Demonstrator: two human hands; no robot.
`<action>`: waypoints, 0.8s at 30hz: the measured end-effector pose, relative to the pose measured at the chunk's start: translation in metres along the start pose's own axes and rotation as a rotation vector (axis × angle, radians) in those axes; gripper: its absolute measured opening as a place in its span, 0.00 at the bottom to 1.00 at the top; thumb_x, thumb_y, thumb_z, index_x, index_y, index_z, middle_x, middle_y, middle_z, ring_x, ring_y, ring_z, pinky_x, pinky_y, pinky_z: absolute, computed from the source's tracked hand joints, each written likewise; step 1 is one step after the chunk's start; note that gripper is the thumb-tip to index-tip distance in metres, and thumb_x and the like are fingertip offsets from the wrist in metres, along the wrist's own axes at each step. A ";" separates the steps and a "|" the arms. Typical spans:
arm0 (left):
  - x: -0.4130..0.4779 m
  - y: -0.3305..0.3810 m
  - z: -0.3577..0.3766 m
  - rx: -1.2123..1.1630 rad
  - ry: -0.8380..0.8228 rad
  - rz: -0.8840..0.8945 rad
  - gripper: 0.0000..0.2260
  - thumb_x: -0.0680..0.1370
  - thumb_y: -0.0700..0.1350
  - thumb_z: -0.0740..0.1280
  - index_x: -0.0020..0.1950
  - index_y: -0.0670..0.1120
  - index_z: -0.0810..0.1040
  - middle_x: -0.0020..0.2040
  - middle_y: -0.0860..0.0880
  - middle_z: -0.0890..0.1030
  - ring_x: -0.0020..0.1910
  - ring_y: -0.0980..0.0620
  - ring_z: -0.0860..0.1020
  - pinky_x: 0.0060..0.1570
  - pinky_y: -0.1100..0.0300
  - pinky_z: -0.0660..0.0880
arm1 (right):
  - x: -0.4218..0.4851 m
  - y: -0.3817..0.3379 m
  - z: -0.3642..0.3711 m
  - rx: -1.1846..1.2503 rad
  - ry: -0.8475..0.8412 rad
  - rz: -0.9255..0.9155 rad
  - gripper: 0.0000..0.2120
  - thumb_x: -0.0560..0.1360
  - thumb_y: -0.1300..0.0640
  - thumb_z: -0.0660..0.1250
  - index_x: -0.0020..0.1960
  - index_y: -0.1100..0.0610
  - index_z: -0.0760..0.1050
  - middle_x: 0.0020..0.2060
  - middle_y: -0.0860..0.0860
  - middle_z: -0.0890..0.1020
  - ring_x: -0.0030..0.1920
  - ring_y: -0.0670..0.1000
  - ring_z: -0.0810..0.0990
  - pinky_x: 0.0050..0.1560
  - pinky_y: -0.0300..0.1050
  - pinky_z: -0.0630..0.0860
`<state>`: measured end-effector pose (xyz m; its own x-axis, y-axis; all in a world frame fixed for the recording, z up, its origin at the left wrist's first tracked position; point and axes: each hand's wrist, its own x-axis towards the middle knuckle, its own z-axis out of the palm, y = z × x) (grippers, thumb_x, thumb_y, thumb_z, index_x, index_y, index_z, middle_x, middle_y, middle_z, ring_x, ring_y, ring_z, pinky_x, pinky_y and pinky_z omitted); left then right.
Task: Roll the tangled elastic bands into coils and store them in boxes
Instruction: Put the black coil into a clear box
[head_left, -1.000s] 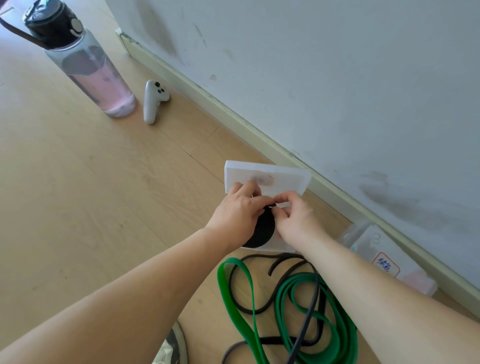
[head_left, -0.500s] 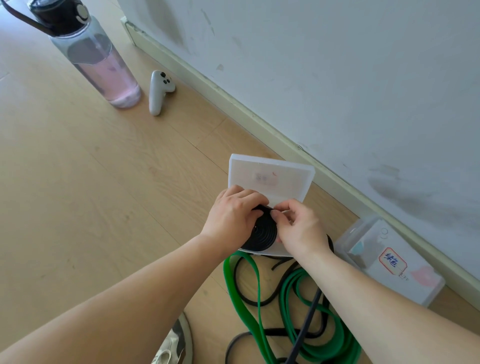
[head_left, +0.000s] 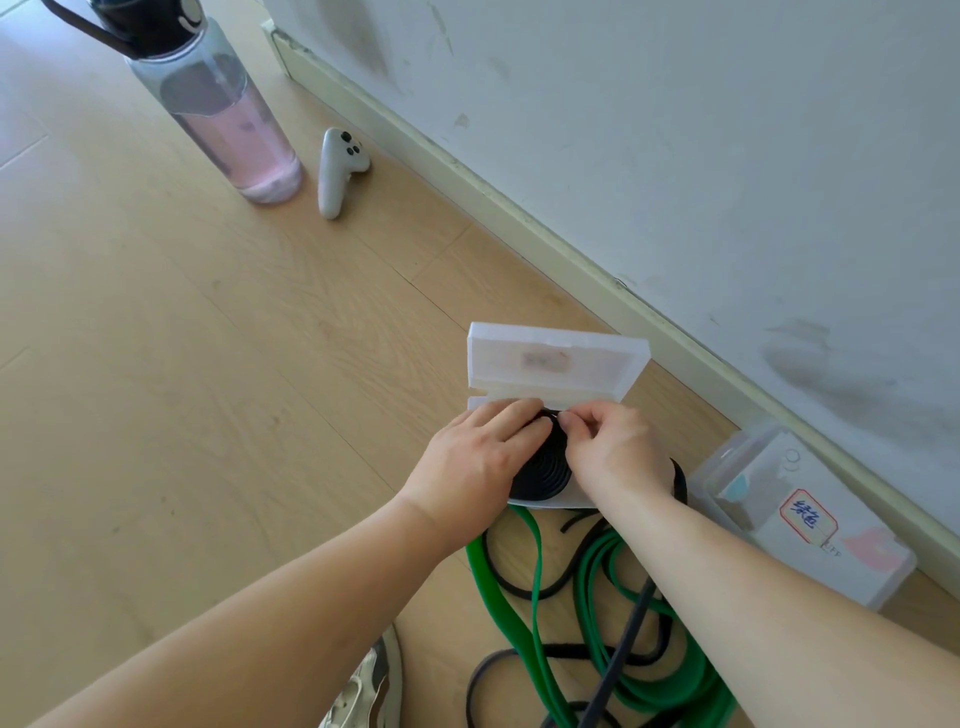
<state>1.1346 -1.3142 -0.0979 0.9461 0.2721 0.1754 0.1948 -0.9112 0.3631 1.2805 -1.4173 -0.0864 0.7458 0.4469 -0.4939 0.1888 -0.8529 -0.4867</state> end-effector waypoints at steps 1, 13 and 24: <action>-0.001 0.001 0.001 0.008 -0.005 0.001 0.19 0.74 0.33 0.65 0.64 0.44 0.82 0.63 0.49 0.82 0.58 0.46 0.80 0.54 0.54 0.79 | 0.000 0.000 0.000 0.004 0.004 0.003 0.08 0.81 0.45 0.66 0.46 0.46 0.81 0.40 0.44 0.84 0.42 0.52 0.83 0.41 0.45 0.78; 0.000 0.004 -0.006 -0.068 -0.264 -0.145 0.35 0.70 0.46 0.80 0.75 0.48 0.72 0.72 0.53 0.76 0.69 0.49 0.75 0.58 0.54 0.81 | -0.019 0.009 -0.012 -0.085 -0.062 -0.390 0.17 0.77 0.54 0.73 0.65 0.49 0.80 0.55 0.48 0.81 0.50 0.53 0.81 0.49 0.53 0.80; 0.004 0.005 -0.006 -0.117 -0.289 -0.208 0.31 0.77 0.45 0.72 0.78 0.49 0.66 0.75 0.53 0.70 0.74 0.50 0.68 0.64 0.51 0.77 | -0.024 -0.004 -0.011 -0.211 -0.084 -0.239 0.16 0.80 0.46 0.67 0.67 0.45 0.73 0.54 0.45 0.82 0.52 0.54 0.82 0.47 0.49 0.79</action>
<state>1.1377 -1.3160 -0.0897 0.9268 0.3337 -0.1725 0.3752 -0.7995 0.4691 1.2687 -1.4281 -0.0647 0.6110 0.6544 -0.4454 0.4868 -0.7543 -0.4405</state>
